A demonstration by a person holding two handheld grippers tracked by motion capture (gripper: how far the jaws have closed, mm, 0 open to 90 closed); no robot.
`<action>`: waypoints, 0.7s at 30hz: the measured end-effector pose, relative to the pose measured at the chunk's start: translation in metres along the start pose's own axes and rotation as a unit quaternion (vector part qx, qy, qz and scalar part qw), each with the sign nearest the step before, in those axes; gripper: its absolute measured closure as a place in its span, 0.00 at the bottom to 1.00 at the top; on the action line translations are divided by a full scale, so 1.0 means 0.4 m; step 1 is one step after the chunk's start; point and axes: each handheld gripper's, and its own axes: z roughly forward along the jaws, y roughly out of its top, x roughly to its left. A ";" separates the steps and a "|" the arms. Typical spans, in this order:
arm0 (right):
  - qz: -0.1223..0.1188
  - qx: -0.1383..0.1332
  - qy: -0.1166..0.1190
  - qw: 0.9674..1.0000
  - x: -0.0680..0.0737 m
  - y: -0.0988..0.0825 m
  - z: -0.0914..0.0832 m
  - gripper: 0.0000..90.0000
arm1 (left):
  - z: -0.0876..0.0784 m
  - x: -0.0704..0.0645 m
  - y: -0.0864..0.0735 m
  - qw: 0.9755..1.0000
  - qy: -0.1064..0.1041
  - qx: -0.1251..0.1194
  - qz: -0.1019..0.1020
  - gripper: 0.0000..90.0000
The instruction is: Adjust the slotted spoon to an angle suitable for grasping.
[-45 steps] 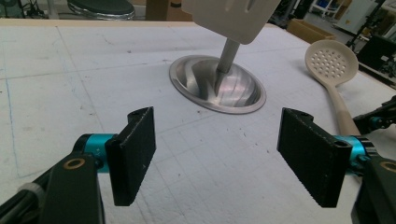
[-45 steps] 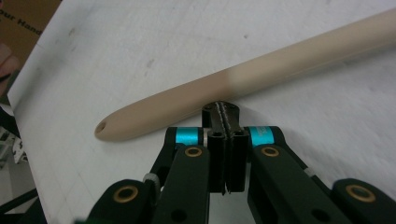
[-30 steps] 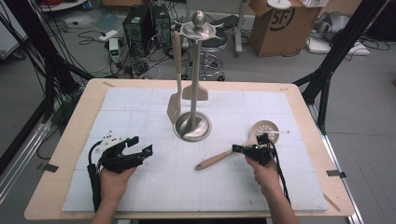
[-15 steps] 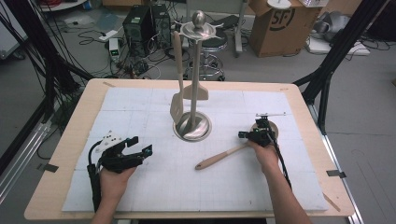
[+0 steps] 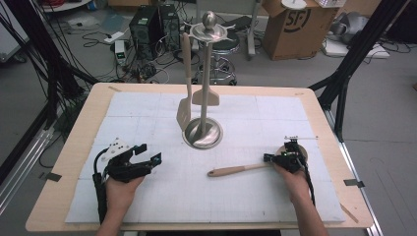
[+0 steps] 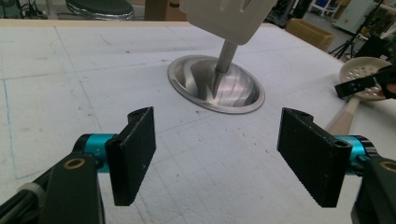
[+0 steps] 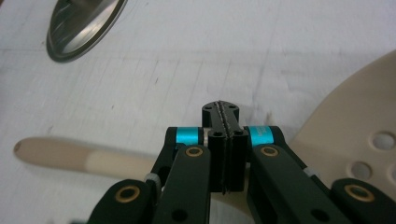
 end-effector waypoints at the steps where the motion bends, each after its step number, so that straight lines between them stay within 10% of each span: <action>1: 0.001 -0.002 -0.001 1.000 0.001 -0.010 -0.006 1.00 | 0.000 0.000 0.000 1.000 0.001 0.000 0.000 0.32; 11: 0.013 -0.047 -0.008 0.999 0.025 -0.111 -0.056 1.00 | 0.002 -0.004 0.000 1.000 -0.003 0.001 0.001 0.32; 14: 0.033 -0.057 0.034 0.997 0.028 -0.111 -0.060 1.00 | 0.003 -0.005 0.000 1.000 -0.002 0.002 0.004 0.32; 21: -0.020 -0.037 0.132 0.990 0.144 -0.111 -0.027 1.00 | 0.006 -0.004 -0.002 1.000 -0.001 0.005 0.001 0.32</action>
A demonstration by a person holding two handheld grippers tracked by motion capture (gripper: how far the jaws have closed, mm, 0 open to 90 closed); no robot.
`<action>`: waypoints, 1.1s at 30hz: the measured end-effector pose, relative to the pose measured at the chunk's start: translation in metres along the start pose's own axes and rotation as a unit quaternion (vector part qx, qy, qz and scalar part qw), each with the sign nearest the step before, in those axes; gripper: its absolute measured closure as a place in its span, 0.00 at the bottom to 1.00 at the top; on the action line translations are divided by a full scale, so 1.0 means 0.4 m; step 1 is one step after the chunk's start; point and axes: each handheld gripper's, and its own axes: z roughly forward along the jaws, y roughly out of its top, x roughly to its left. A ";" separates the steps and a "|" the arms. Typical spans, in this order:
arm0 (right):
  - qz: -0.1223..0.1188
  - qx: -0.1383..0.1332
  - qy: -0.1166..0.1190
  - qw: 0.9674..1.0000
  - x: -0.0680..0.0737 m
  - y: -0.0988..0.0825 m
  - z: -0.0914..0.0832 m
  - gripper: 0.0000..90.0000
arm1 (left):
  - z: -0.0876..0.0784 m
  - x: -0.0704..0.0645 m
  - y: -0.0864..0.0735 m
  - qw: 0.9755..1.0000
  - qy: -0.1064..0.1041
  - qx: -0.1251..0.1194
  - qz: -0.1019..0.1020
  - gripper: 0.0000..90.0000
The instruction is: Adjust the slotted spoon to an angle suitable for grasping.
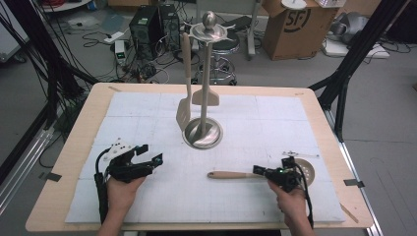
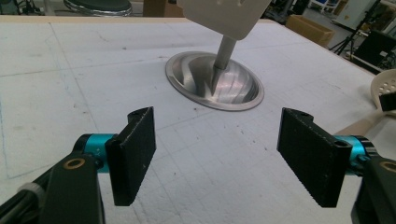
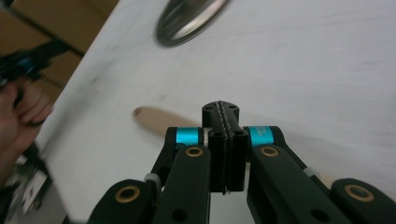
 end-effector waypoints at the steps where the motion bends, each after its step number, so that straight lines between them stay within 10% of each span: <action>1: -0.006 0.009 0.012 1.000 0.013 -0.006 0.015 1.00 | -0.001 0.001 0.000 1.000 -0.001 0.000 0.001 0.32; 9: -0.081 0.105 0.039 0.990 0.126 -0.062 0.177 1.00 | -0.003 0.000 0.002 1.000 -0.001 -0.002 0.002 0.32; 20: -0.070 0.083 0.010 0.994 0.106 0.006 0.236 1.00 | -0.005 0.002 0.003 1.000 0.000 -0.005 0.001 0.32; 33: -0.072 0.047 -0.080 0.993 0.057 0.127 0.291 1.00 | -0.009 0.008 0.002 1.000 0.003 -0.006 -0.002 0.32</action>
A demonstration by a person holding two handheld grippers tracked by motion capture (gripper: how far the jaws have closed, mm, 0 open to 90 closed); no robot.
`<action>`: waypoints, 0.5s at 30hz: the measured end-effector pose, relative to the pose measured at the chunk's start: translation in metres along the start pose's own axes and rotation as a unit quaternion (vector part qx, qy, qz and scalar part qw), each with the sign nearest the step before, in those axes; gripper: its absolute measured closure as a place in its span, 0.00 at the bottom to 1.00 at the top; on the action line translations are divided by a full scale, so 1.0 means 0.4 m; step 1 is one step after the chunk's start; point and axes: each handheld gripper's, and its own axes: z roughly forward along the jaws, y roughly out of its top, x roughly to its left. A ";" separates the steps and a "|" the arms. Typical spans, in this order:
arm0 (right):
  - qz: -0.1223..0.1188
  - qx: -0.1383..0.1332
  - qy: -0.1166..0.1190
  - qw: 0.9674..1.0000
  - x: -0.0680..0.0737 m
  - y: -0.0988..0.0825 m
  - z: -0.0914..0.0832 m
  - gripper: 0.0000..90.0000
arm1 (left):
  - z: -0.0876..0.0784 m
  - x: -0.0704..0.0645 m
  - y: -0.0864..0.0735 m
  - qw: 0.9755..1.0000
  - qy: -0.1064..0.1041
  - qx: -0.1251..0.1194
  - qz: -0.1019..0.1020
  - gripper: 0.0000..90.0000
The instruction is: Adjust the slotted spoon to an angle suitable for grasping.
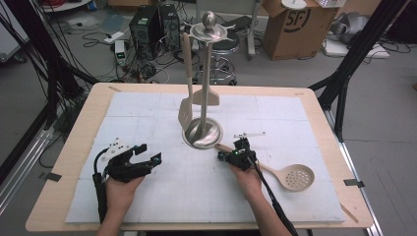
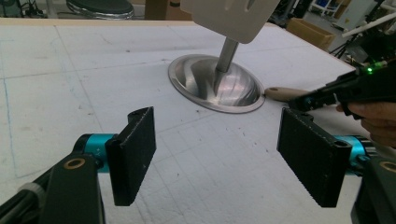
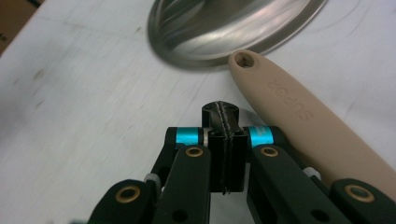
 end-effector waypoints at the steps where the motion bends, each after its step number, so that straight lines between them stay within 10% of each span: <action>1: 0.002 -0.005 -0.007 1.000 -0.007 0.006 0.003 1.00 | -0.001 0.001 0.000 1.000 -0.001 0.000 -0.001 0.32; 15: 0.025 -0.030 0.005 0.999 -0.038 0.018 -0.037 1.00 | 0.002 0.001 -0.001 1.000 -0.003 0.001 -0.002 0.32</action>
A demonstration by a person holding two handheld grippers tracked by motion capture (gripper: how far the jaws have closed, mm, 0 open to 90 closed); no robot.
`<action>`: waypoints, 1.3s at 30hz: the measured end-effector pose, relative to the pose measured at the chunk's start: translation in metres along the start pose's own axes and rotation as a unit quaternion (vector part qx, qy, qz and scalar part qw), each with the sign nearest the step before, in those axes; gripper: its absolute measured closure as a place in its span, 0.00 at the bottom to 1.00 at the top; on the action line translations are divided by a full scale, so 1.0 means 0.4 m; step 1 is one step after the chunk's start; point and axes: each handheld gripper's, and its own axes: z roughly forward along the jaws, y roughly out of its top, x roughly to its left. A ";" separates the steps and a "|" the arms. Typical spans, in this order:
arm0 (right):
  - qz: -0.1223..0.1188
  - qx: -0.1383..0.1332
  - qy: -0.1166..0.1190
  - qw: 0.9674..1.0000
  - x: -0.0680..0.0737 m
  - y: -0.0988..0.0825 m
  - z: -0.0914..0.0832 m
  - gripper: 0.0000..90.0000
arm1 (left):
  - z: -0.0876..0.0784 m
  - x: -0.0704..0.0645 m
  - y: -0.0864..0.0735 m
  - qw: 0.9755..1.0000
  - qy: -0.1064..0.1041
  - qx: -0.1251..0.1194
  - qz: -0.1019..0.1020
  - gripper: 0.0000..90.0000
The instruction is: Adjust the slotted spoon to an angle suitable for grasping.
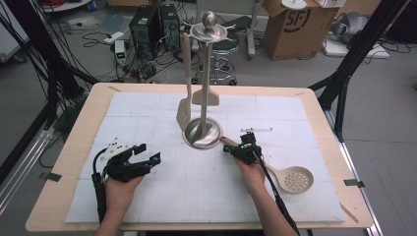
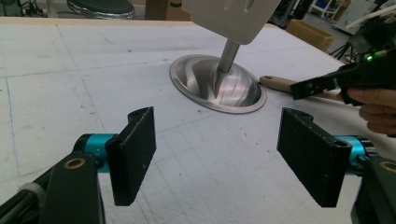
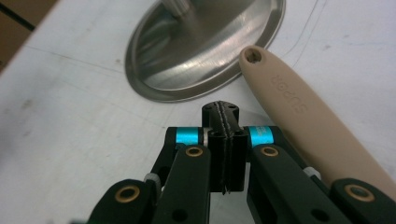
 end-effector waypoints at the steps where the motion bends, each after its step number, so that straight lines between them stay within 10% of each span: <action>1: -0.001 -0.007 0.002 1.000 -0.003 0.001 -0.013 1.00 | 0.001 -0.001 0.000 1.000 0.000 0.001 0.002 0.32; 11: 0.018 -0.019 -0.050 0.998 -0.072 -0.004 -0.138 1.00 | 0.007 -0.009 0.000 1.000 -0.003 0.006 0.005 0.32; 21: 0.033 0.022 -0.131 0.991 -0.122 -0.024 -0.153 1.00 | 0.010 -0.010 -0.001 1.000 -0.002 0.008 0.007 0.32; 29: 0.024 0.046 -0.146 0.988 -0.105 -0.035 -0.166 1.00 | 0.010 -0.012 0.000 1.000 -0.003 0.008 0.007 0.32; 39: 0.041 0.027 -0.110 0.993 -0.118 -0.045 -0.185 1.00 | 0.010 -0.014 0.000 1.000 -0.005 0.008 0.006 0.32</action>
